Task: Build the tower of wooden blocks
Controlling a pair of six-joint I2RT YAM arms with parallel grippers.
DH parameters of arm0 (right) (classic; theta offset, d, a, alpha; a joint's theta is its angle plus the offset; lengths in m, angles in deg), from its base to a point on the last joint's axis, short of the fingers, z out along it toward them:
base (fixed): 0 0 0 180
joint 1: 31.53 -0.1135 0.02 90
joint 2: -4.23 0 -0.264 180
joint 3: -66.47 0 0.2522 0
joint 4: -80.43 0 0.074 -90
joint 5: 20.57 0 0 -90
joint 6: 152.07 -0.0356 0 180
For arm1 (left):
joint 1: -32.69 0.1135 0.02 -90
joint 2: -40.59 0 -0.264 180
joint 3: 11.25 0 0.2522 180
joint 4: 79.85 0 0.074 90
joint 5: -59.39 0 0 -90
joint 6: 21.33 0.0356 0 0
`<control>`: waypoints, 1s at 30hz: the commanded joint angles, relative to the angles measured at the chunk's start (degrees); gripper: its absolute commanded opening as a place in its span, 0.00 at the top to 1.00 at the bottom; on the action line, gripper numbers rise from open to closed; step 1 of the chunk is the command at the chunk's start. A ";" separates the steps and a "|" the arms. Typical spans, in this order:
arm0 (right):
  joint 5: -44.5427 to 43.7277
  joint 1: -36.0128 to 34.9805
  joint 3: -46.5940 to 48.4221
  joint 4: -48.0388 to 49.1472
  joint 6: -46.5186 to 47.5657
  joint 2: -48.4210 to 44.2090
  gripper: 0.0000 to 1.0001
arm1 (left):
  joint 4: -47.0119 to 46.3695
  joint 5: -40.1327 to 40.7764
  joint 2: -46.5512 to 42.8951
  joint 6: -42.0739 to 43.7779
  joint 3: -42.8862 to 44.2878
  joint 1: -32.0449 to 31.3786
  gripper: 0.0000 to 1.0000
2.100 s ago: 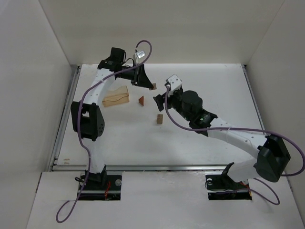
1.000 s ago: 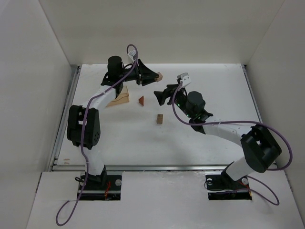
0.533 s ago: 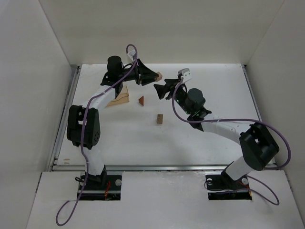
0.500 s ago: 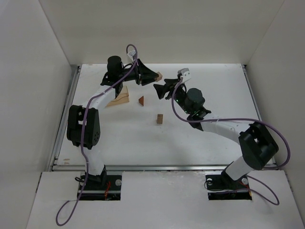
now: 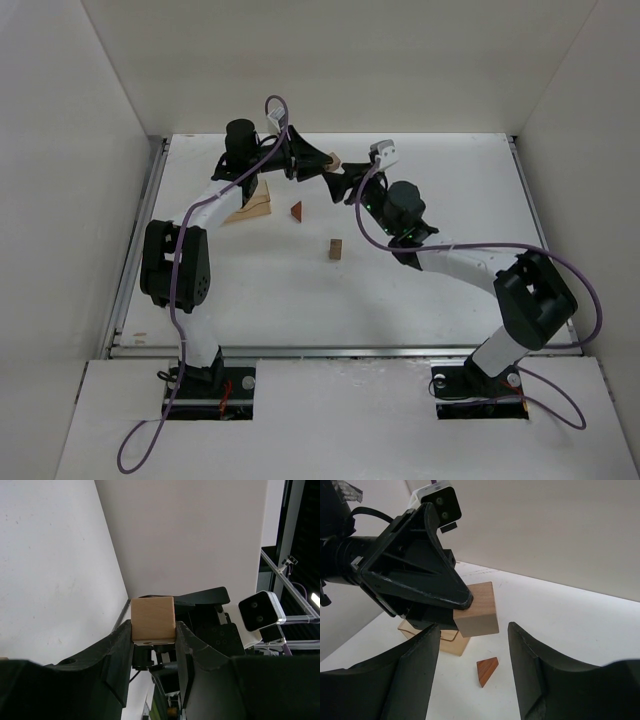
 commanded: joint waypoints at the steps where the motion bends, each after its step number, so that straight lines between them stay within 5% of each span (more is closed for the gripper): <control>1: -1.15 1.08 2.42 3.68 -0.13 -0.34 0.39 | -3.37 -1.06 -2.00 -0.27 -0.49 -0.06 1.00; 7: 0.34 1.61 3.65 2.45 0.40 0.72 0.54 | -4.59 -1.59 -2.00 -0.80 -1.02 -0.06 1.00; 16: 2.89 1.61 4.70 1.93 0.40 1.76 0.56 | -5.83 -1.59 -2.00 -2.03 -1.02 -0.06 1.00; 19: 4.29 1.61 5.75 1.23 0.40 1.77 0.71 | -5.83 -1.59 -1.48 -2.56 -1.55 -0.06 1.00; 21: 4.30 1.61 5.76 0.70 0.40 2.30 0.93 | -5.83 -1.59 -1.48 -2.56 -1.55 -0.06 1.00; 28: 7.79 2.13 5.06 0.69 5.12 1.59 1.00 | -4.96 -3.34 -0.78 -0.99 -0.94 -0.06 1.00; 30: 11.57 2.66 3.83 0.69 7.15 1.07 1.00 | -3.29 -4.30 -0.16 0.33 0.47 -0.06 0.92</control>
